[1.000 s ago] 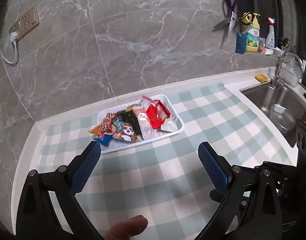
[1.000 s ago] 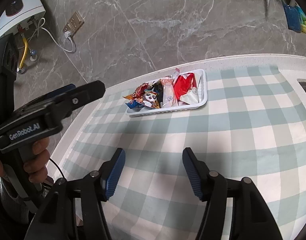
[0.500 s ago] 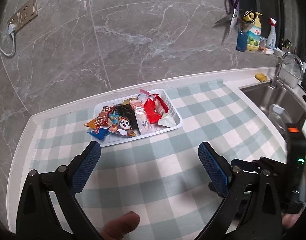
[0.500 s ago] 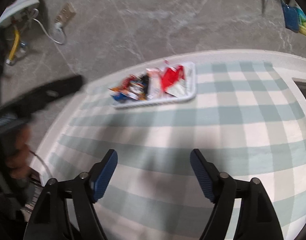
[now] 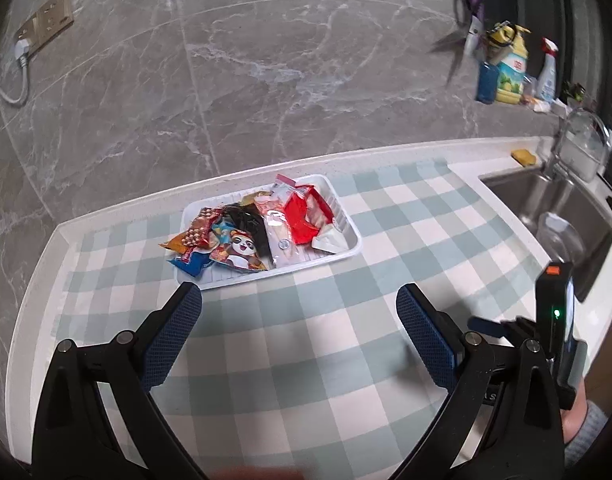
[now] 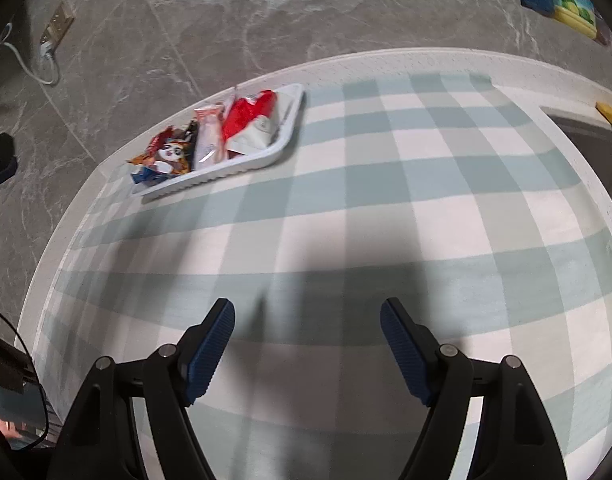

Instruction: Organize snacks

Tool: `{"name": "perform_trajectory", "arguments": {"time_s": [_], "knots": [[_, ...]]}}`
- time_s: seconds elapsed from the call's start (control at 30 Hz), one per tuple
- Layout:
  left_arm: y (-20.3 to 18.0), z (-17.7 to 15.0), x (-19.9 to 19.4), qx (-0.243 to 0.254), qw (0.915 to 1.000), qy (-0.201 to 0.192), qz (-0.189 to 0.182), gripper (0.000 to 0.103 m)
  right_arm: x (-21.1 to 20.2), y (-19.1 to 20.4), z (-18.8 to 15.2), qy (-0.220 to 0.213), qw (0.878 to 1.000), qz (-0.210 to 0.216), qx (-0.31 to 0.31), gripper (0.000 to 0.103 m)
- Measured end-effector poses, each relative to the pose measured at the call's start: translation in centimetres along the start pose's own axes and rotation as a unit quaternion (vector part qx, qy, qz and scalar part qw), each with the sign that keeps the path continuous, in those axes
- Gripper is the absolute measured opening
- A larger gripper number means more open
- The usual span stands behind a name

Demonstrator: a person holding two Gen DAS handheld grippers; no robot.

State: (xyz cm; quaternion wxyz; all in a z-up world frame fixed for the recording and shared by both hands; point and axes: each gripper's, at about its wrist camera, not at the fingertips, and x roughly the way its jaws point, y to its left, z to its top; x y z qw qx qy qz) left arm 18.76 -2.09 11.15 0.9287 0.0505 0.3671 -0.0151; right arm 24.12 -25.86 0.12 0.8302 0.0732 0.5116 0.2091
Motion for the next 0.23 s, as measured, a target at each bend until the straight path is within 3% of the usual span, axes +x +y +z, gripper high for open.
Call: {"name": "perform_trajectory", "arguments": {"time_s": [0.23], "knots": [[0.21,0.60,-0.31,-0.001,0.9996,-0.026,0.014,0.099,0.48,-0.67,0.27,0.003,1.000,-0.002,0.005,0.078]]}}
